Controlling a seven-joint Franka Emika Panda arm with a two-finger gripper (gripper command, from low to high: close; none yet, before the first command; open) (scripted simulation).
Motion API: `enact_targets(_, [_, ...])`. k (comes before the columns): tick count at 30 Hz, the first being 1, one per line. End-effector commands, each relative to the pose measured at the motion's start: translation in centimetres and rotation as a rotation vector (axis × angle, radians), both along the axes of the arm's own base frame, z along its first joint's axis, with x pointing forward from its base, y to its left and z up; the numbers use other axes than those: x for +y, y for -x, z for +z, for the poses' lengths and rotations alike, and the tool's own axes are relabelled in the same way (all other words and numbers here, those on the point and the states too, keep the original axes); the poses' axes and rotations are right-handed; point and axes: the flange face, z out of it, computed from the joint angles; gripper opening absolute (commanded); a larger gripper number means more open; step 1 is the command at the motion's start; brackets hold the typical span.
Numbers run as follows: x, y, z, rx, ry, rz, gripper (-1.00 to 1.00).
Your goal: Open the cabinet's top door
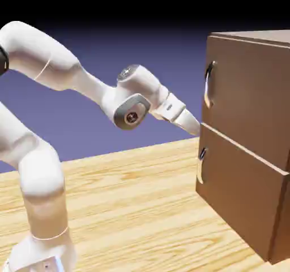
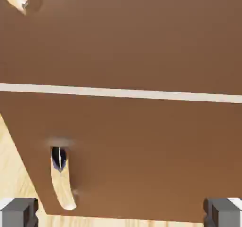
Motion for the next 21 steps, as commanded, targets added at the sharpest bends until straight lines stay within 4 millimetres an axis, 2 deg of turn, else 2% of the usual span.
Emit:
enact_targets(1, [-0.3, -0.4, -1.4, 0.045, -0.061, -0.052, 0.0])
enact_targets(7, [-1.8, -1.4, -10.4, 0.316, -0.343, -0.408, 0.0])
enact_targets(13, [-3.5, -0.4, -18.6, 0.529, -0.496, -0.829, 0.0])
enact_targets(17, [-5.0, 1.0, -22.9, 0.603, -0.544, -1.133, 0.0])
enact_targets(21, [-7.0, 2.4, -25.9, 0.602, -0.569, -1.44, 0.0])
